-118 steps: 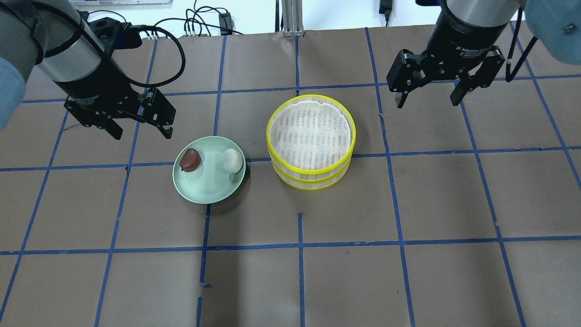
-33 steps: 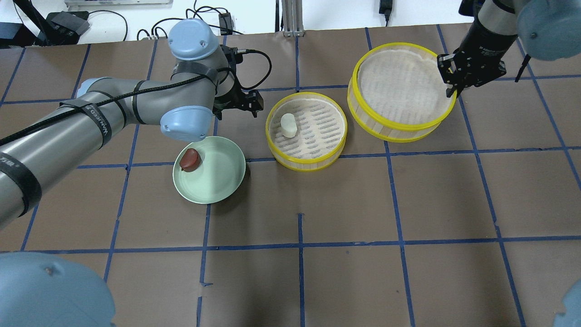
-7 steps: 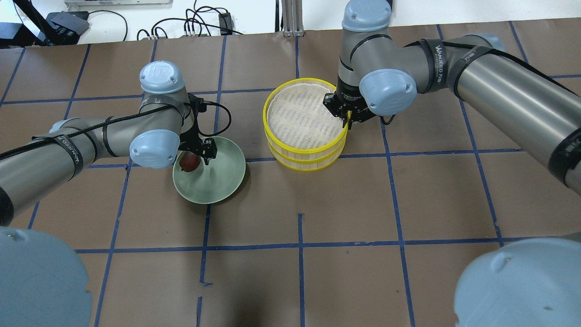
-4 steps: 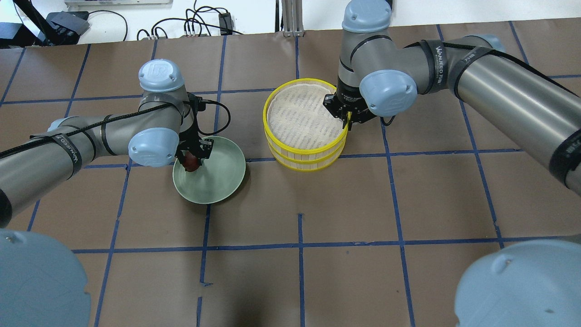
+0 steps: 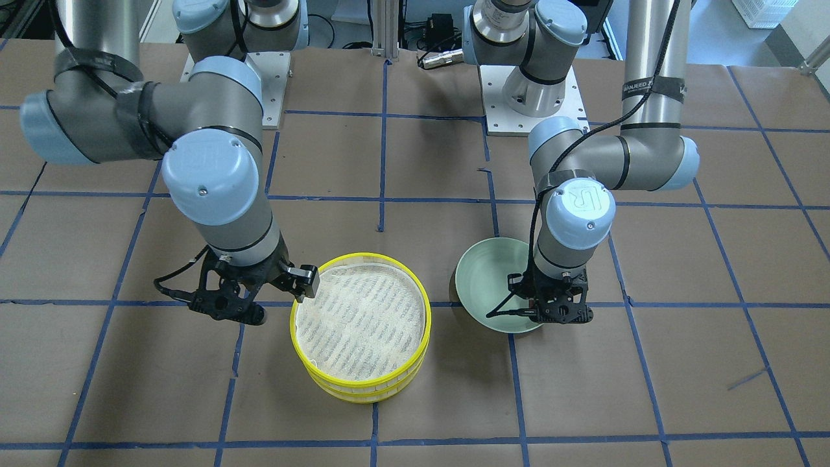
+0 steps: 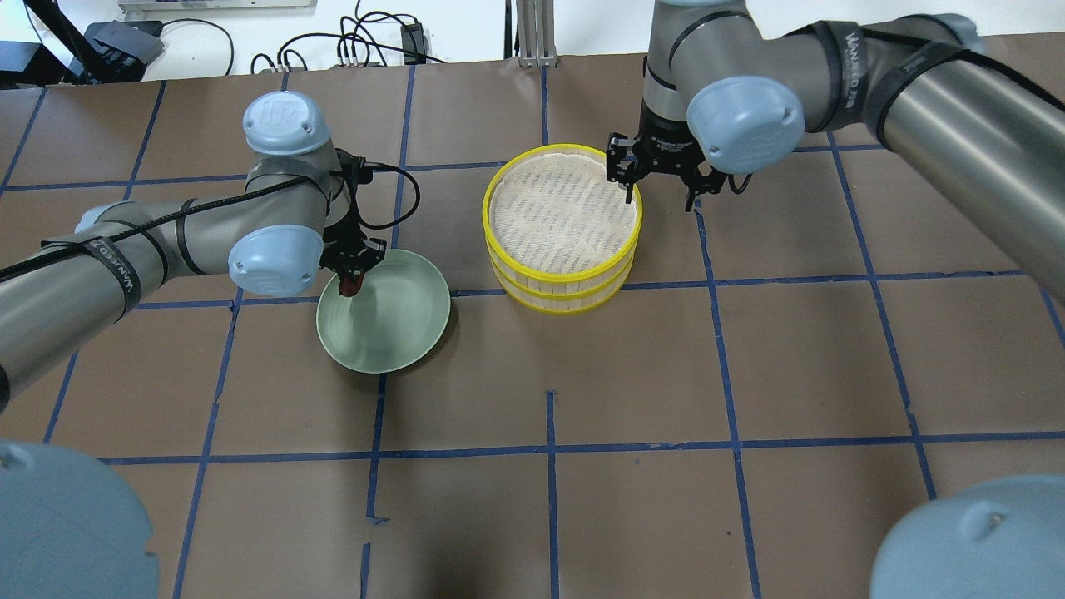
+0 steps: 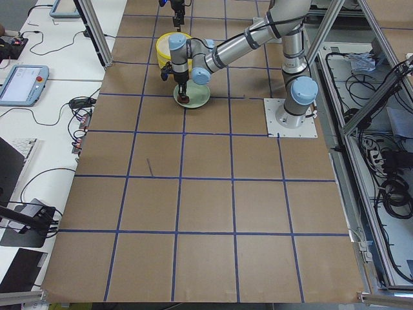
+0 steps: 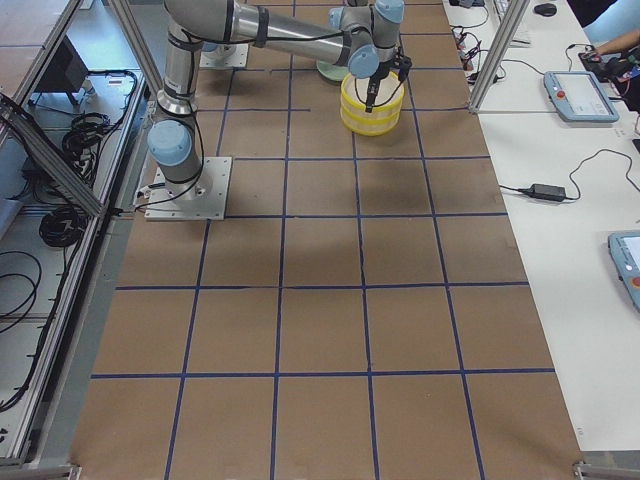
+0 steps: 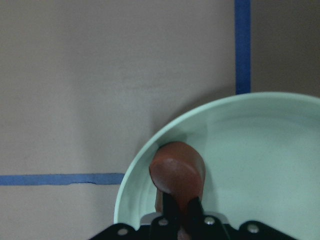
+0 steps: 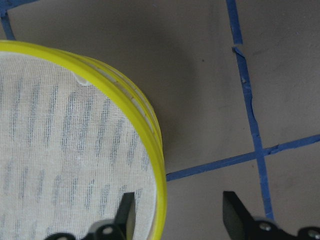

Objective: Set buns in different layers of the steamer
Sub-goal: 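Grasp the dark red bun with left while right releases the tier, then carry the red bun onto the top steamer tier and release it with the left gripper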

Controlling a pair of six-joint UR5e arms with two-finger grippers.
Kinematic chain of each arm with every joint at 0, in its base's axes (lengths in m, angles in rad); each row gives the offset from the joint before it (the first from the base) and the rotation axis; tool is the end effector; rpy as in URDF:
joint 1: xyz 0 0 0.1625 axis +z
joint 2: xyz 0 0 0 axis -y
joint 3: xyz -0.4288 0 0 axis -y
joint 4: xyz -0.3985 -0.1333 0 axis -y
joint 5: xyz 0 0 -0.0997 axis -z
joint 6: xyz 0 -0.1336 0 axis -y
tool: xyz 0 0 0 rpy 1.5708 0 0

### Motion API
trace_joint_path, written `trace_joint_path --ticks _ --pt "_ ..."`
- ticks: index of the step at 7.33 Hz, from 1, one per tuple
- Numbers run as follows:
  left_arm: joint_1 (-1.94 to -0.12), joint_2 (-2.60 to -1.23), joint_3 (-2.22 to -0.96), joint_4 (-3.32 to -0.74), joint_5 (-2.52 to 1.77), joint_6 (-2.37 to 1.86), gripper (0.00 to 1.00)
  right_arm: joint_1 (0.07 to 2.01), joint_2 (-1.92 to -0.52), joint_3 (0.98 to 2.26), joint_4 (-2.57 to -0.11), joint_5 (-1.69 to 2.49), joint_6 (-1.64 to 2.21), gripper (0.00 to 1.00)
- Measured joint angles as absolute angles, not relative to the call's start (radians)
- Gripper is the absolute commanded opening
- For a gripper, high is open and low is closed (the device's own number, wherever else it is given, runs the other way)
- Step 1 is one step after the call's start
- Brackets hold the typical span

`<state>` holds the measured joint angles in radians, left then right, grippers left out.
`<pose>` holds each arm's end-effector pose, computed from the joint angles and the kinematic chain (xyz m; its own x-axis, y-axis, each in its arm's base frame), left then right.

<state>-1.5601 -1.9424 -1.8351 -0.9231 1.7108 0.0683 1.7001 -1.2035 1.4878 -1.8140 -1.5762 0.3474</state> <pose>-0.1085 -0.5788 0.1943 -0.9886 0.0560 -0.1400 0.0569 0.9984 -0.0022 0.2128 -0.6083 0.3133 -0.9762 0.2159 0.0191 0.2165 0.9756 0.0368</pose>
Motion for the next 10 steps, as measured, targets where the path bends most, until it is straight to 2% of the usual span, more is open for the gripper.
trace_joint_path --ticks 3,6,7,8,10 --pt "-1.651 -1.863 -1.758 -0.972 1.665 -0.078 0.00 1.591 -1.333 1.432 -1.596 -1.571 0.220 1.00" --pt "-1.794 -1.867 -1.623 -0.987 1.486 -0.392 0.00 1.559 -1.435 1.404 -1.461 -1.570 0.102 1.00" --pt "-1.815 -1.880 -1.590 -0.967 1.425 -0.461 0.16 1.556 -1.444 1.406 -1.451 -1.565 0.062 1.00" --pt "-1.835 -1.906 -1.573 -0.923 1.382 -0.517 0.97 1.556 -1.448 1.408 -1.448 -1.563 0.044 1.00" --pt "-1.876 -1.966 -1.569 -0.838 1.353 -0.629 1.00 1.556 -1.450 1.418 -1.448 -1.562 0.039 1.00"
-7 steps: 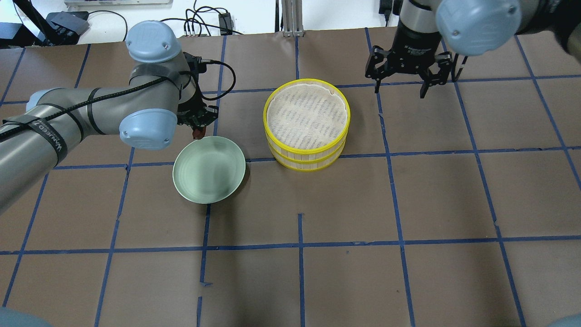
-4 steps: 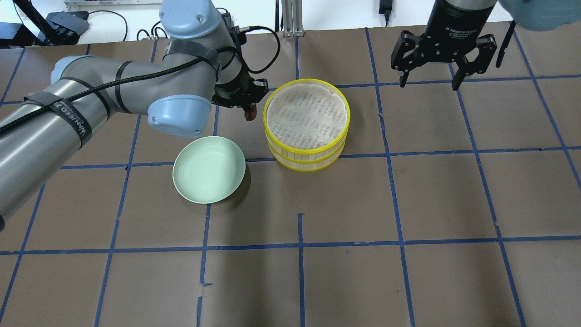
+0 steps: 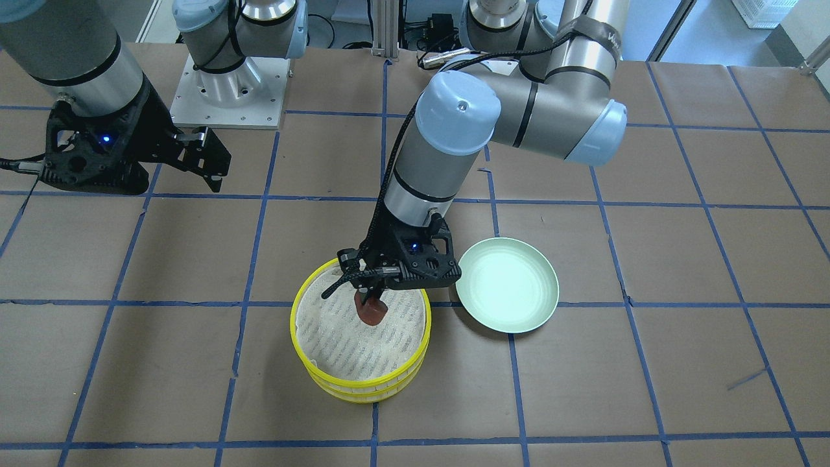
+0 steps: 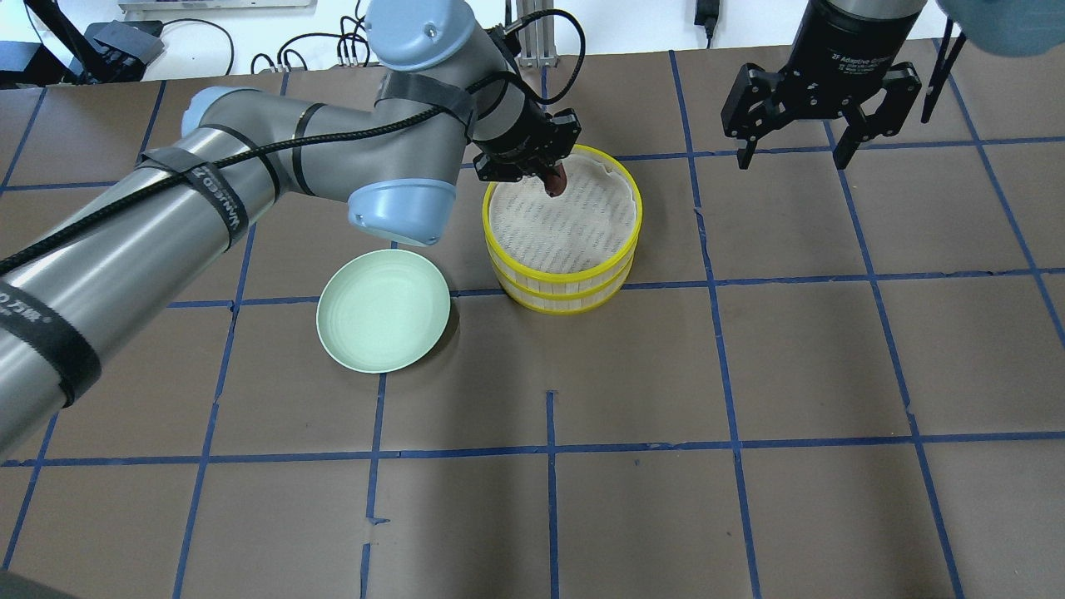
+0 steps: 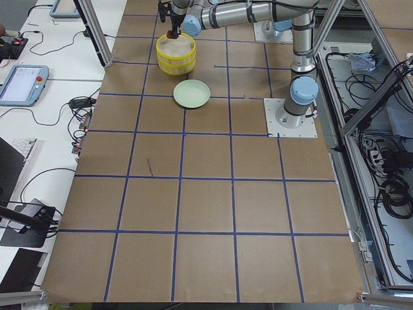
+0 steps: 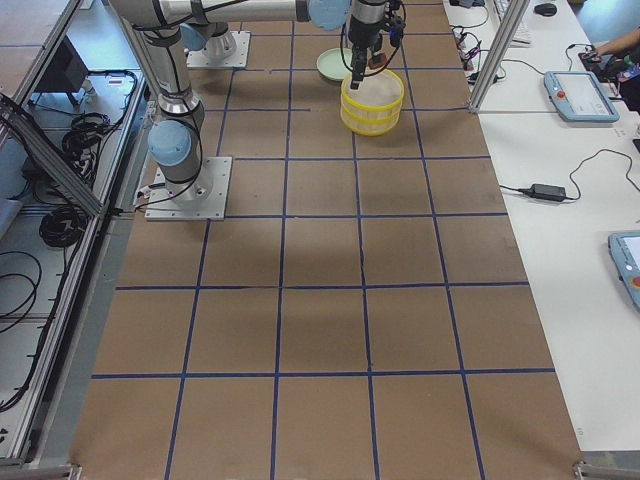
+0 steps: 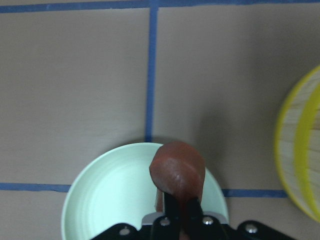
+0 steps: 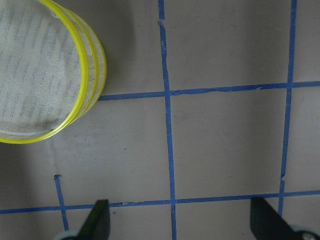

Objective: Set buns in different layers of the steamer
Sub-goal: 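Carry the red bun onto the top steamer tier and release it with the left gripper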

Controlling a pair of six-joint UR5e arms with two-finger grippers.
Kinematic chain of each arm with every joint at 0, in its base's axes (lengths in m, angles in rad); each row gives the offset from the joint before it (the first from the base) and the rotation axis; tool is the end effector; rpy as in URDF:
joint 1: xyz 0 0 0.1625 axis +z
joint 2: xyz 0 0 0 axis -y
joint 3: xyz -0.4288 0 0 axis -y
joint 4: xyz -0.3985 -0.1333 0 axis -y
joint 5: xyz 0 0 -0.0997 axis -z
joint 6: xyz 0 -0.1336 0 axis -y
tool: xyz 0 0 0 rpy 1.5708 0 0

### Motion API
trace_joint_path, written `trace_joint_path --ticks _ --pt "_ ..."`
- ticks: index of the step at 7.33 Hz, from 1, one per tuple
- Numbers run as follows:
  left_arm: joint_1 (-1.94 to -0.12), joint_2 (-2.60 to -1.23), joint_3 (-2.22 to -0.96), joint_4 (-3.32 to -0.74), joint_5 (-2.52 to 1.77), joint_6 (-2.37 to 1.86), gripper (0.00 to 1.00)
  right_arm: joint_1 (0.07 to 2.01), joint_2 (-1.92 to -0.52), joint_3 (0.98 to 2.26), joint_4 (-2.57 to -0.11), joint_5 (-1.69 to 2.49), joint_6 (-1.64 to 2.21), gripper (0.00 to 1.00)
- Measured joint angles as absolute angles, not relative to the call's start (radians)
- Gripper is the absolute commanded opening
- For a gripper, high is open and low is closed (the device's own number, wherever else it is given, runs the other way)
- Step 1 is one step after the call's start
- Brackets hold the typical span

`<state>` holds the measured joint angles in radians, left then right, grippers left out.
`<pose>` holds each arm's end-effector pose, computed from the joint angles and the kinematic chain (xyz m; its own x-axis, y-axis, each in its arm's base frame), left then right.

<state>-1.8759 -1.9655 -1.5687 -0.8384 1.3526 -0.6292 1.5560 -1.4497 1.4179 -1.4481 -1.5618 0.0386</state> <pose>-0.3562 -0.5908 0.3161 -0.9020 -0.2365 0.3611 -0.3063 0.9402 -0.1494 0.1265 -0.5392 0.4587 -0.9985 0.0540 -0.0054 0.0533 0.9944 0.0910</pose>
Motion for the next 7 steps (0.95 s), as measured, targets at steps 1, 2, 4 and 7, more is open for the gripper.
trace_joint_path --ticks 1,2,4,7 --pt "-1.883 -1.975 -1.567 -0.825 1.349 -0.647 1.00 1.556 -1.450 1.423 -1.450 -1.562 0.040 1.00" --pt "-1.886 -1.977 -1.566 -0.819 1.349 -0.642 1.00 1.557 -1.450 1.425 -1.451 -1.562 0.041 1.00" --pt "-1.887 -1.974 -1.568 -0.817 1.350 -0.606 1.00 1.559 -1.450 1.426 -1.452 -1.562 0.042 1.00" --pt "-1.888 -1.976 -1.578 -0.818 1.351 -0.594 1.00 1.561 -1.450 1.427 -1.453 -1.559 0.043 1.00"
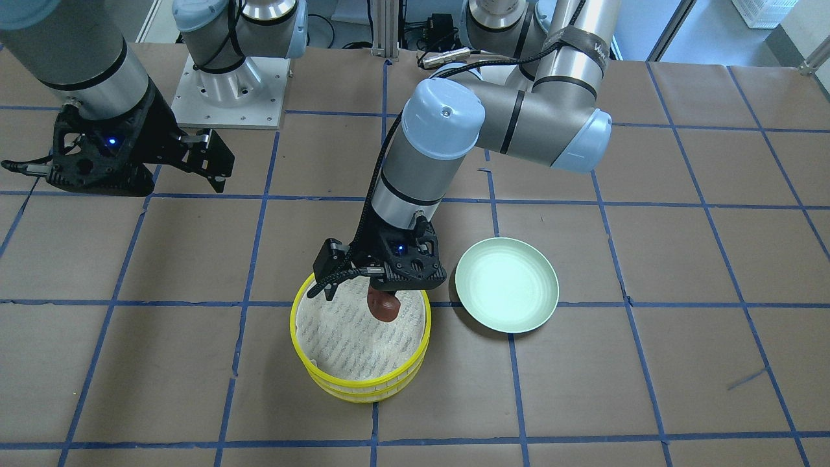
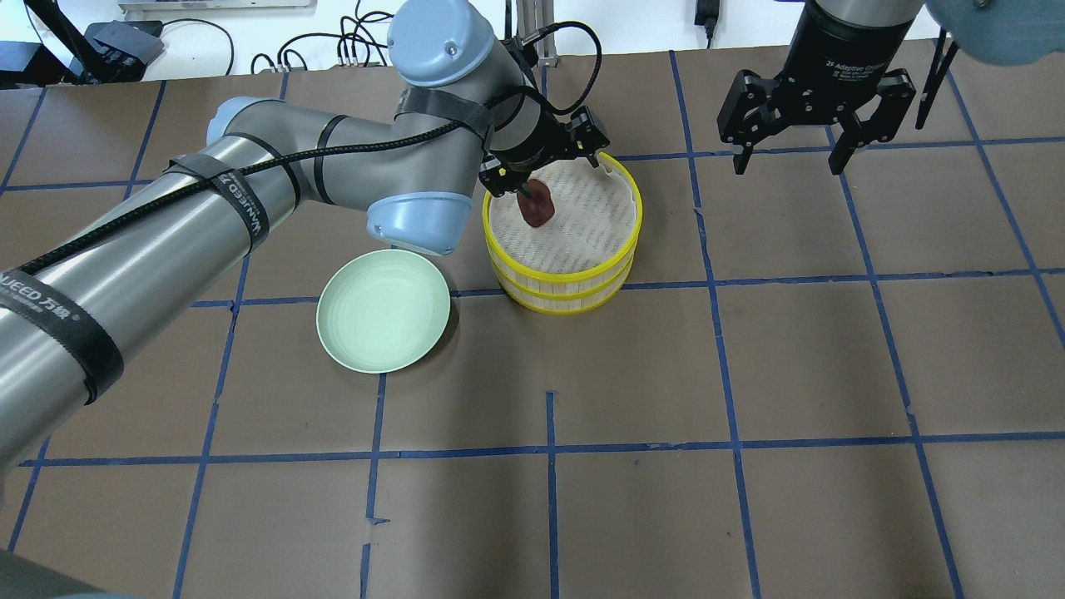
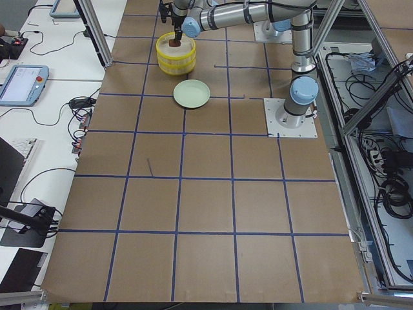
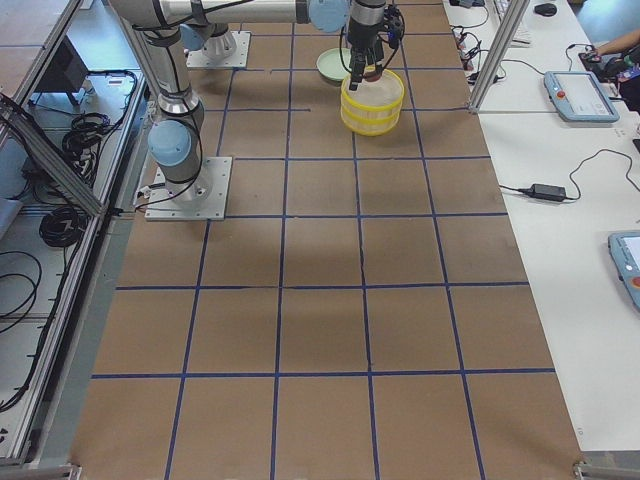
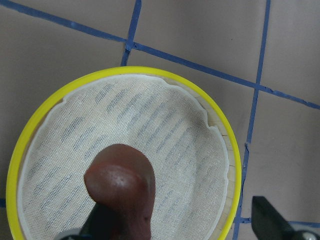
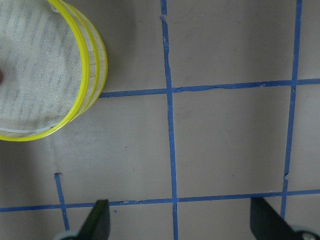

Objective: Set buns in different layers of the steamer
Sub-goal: 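Carry the red bun onto the top steamer tier and release it with the left gripper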

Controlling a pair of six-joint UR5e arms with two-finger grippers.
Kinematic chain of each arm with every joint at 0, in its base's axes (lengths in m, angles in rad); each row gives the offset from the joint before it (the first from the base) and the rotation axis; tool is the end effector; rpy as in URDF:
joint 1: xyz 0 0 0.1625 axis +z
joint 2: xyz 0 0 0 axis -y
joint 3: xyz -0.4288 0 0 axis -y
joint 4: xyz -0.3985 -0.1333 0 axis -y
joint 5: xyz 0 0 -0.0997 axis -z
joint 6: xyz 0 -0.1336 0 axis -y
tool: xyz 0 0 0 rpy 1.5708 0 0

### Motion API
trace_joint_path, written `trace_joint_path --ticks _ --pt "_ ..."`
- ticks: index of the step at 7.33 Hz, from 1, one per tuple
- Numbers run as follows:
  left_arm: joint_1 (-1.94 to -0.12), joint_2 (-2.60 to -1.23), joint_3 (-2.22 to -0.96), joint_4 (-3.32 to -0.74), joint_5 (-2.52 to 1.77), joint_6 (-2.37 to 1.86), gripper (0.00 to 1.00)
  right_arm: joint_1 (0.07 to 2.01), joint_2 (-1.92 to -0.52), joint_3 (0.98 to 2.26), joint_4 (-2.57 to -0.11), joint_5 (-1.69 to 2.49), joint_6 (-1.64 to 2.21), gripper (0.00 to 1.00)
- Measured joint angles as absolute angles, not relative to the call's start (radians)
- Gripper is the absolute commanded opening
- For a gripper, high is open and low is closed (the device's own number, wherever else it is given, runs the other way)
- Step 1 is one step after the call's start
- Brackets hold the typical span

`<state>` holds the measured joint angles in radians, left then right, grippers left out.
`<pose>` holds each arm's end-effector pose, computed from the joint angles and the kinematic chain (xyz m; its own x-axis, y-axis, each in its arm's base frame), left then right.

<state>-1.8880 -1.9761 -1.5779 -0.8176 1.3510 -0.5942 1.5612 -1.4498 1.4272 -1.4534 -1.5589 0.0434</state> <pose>-0.3638 -0.5875 0.3073 -0.9141 -0.1917 0.3574 -0.2628 0.9512 -0.1619 0.1297 -0.5380 0.4547 -0.9985 0.0539 -0.0077 0.0529 0.9941 0.0951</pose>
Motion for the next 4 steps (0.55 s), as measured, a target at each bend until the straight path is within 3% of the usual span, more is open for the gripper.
trace_joint_path --ticks 4 --pt "-1.884 -1.942 -1.581 -0.857 1.397 -0.393 1.00 1.563 -1.450 1.431 -1.453 -1.558 0.046 1.00"
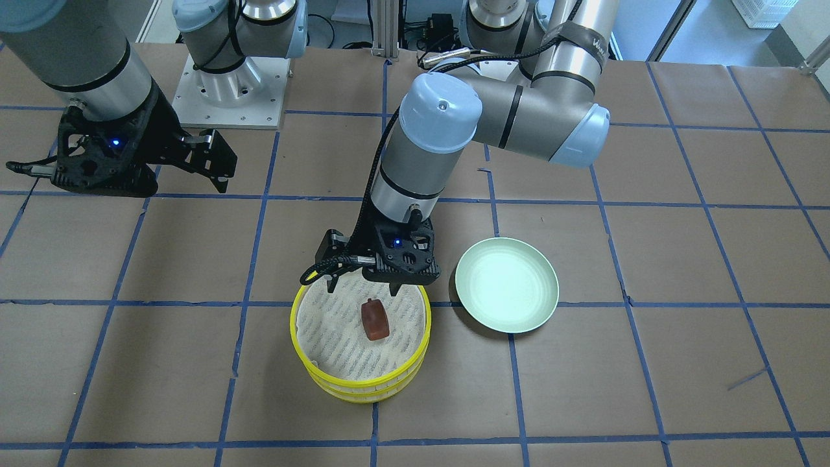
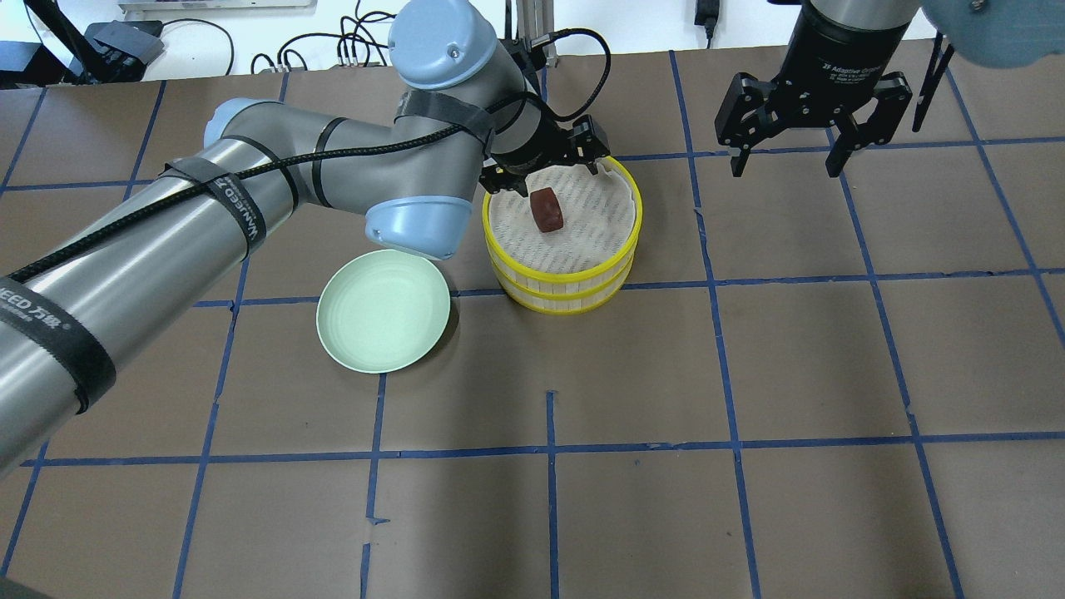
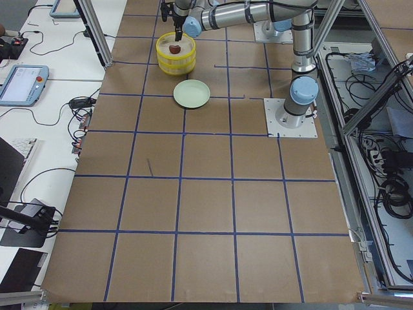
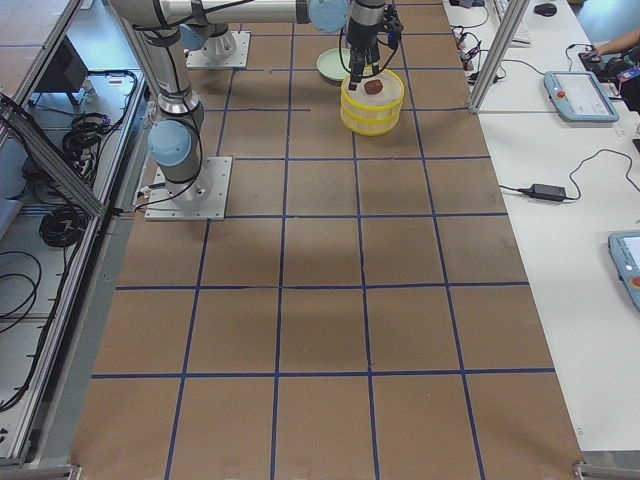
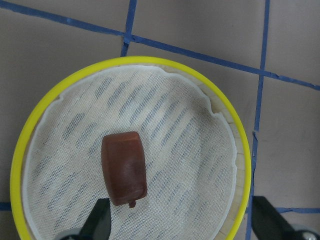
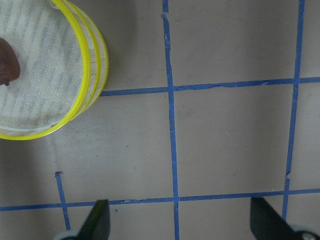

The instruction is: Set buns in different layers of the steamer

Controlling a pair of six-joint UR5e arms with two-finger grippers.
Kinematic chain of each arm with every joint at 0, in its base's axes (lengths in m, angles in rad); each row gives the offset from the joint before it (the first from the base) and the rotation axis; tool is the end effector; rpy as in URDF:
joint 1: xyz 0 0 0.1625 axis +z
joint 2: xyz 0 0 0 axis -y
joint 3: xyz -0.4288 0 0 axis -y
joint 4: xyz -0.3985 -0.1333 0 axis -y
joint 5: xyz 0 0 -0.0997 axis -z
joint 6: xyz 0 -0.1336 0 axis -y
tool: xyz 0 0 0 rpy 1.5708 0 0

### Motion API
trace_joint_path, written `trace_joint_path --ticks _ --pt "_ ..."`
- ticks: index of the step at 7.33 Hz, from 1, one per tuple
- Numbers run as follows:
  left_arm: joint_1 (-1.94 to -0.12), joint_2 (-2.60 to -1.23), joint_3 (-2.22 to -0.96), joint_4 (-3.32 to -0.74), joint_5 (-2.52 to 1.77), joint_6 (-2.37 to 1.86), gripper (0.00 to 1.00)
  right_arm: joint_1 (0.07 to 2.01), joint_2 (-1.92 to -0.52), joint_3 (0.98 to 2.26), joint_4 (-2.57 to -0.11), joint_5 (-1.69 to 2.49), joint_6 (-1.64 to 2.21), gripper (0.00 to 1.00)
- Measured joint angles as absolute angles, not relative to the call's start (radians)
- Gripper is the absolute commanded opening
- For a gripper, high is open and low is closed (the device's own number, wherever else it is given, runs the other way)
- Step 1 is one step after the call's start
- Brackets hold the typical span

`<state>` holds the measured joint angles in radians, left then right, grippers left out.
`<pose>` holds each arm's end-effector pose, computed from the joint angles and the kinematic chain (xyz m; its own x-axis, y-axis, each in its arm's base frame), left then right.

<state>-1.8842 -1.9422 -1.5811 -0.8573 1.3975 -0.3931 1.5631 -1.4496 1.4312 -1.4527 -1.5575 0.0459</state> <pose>-0.3530 -0.5821 0.3217 -0.9612 -0.0146 0.2754 -0.0831 0.9676 -0.2384 0.1309 -0.5372 0.4526 -0.9985 0.0547 -0.0086 0.0535 0.9935 0.1000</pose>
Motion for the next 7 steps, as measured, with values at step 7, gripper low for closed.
trace_joint_path --ticks 7 --pt "-1.549 -1.561 -1.586 -1.587 1.490 0.120 1.00 1.566 -1.452 1.432 -1.455 -1.556 0.046 1.00"
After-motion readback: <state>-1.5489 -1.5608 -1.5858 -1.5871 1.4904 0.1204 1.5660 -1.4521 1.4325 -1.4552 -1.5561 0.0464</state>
